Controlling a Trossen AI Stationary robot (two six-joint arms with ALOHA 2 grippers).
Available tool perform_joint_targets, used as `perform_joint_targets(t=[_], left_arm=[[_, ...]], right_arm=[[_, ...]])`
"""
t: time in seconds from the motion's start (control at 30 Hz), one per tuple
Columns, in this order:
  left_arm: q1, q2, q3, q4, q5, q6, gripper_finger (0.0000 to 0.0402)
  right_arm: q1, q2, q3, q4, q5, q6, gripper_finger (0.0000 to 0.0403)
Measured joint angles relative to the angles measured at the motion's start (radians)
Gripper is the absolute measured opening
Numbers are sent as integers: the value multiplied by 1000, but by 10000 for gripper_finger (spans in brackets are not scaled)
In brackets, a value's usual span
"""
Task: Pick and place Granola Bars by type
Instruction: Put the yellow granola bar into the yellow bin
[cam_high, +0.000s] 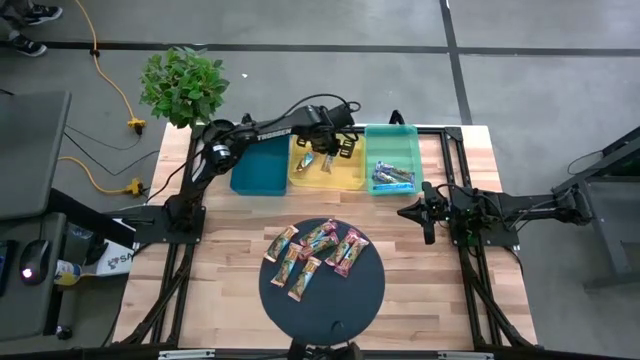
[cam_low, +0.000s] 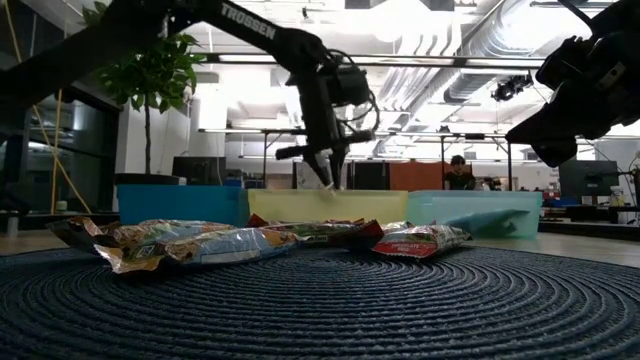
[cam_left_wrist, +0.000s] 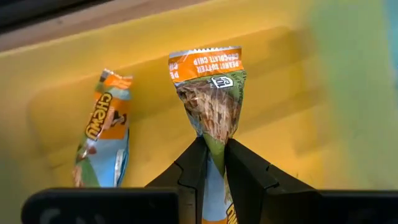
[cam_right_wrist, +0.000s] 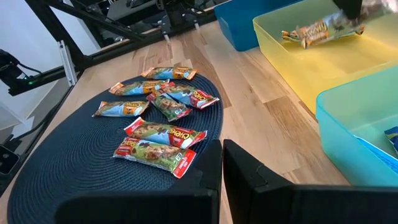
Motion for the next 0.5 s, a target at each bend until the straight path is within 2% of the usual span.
perform_joint_targets(t=[0.33, 0.5], left_arm=[[5, 28, -29, -21, -3, -60, 53], [11, 27, -65, -19, 67, -69, 53]], right_arm=[[0, 0, 0, 0, 0, 0, 0], [0, 0, 0, 0, 0, 0, 0]])
